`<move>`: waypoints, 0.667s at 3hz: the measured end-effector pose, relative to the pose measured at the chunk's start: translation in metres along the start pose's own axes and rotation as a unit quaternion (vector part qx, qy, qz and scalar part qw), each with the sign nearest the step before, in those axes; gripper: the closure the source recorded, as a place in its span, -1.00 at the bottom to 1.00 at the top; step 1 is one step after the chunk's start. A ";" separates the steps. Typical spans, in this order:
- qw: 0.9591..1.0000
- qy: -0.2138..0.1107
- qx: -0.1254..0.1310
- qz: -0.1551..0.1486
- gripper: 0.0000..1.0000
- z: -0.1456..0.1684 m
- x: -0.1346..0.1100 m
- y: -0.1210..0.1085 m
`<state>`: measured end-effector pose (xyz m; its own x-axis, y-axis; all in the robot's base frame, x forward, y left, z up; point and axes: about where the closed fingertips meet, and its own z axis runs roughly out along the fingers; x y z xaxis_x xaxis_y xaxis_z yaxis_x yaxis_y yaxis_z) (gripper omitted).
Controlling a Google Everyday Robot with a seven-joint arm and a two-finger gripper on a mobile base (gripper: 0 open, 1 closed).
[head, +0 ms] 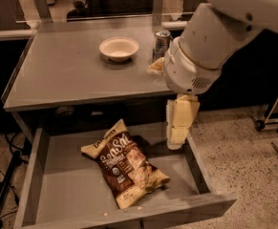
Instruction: Pick brown chip bag from top drawer and place on counter
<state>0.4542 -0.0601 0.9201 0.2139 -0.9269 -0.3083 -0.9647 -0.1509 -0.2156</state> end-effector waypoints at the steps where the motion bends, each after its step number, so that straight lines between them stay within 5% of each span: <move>1: 1.000 -0.002 -0.016 -0.009 -1.00 0.047 -0.023 -0.013; 2: 1.000 -0.005 -0.018 -0.010 -1.00 0.054 -0.026 -0.012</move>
Offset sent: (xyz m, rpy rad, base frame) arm 0.0239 0.0591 -0.0572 0.0160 0.0620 0.0126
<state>0.4687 -0.0152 0.8807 0.2346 -0.9204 -0.3129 -0.9652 -0.1822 -0.1877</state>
